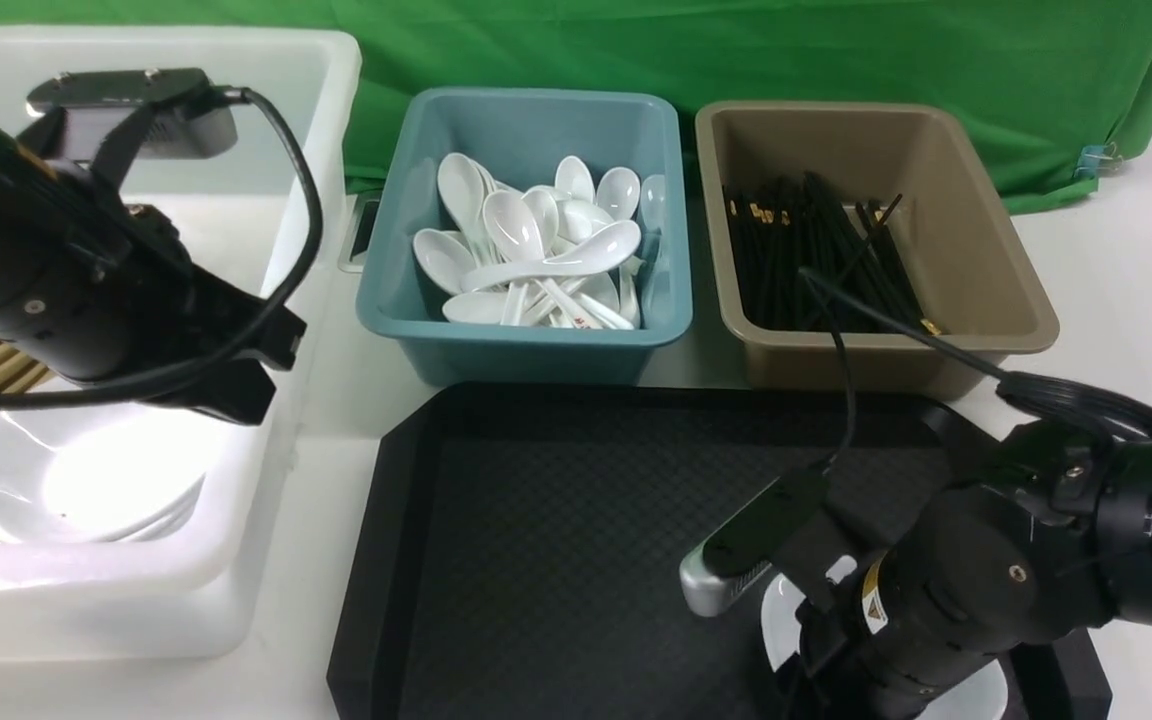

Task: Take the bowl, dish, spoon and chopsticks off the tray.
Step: Use the right arm to grab the plate, then use the right arm to put the plate into the large storage box on the left

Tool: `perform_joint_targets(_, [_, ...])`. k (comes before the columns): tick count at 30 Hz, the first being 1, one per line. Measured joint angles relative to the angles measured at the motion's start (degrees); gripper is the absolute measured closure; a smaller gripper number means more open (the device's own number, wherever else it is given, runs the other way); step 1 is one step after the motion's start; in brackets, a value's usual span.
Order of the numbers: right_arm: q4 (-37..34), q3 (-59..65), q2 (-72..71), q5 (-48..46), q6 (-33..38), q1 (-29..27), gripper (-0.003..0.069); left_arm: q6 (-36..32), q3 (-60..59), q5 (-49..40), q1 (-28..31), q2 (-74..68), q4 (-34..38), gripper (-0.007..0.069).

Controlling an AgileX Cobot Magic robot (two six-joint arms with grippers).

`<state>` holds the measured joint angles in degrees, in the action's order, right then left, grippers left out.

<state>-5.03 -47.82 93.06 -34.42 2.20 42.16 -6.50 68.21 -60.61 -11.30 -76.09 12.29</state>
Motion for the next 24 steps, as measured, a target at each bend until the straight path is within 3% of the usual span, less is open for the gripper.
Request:
perform_joint_targets(3, [-0.1,-1.4,-0.7,-2.2,0.6,0.0,0.0454,-0.1,0.0,-0.1,0.0,0.1,-0.3,0.0630])
perform_joint_targets(8, [-0.6,-8.6,-4.4,-8.1,2.1,0.0,0.0602,2.5,0.0,1.1,0.3,2.3,-3.5,0.0630])
perform_joint_targets(10, [-1.2,-11.7,-5.2,-10.0,2.8,0.1,0.0620,3.5,0.0,1.6,1.3,3.3,-3.9,0.0630])
perform_joint_targets(13, [-1.7,-18.9,-5.5,-12.6,4.7,0.1,0.0628,5.2,0.6,1.6,5.9,5.6,-4.3,0.0630])
perform_joint_targets(16, [-5.8,-32.2,-3.9,-13.2,11.0,0.1,0.0627,6.5,2.6,1.3,14.3,7.7,-4.5,0.0630])
perform_joint_targets(24, [-27.7,-62.7,11.8,-13.2,29.1,3.1,0.0627,6.5,4.3,-1.6,31.3,11.6,-1.1,0.0629])
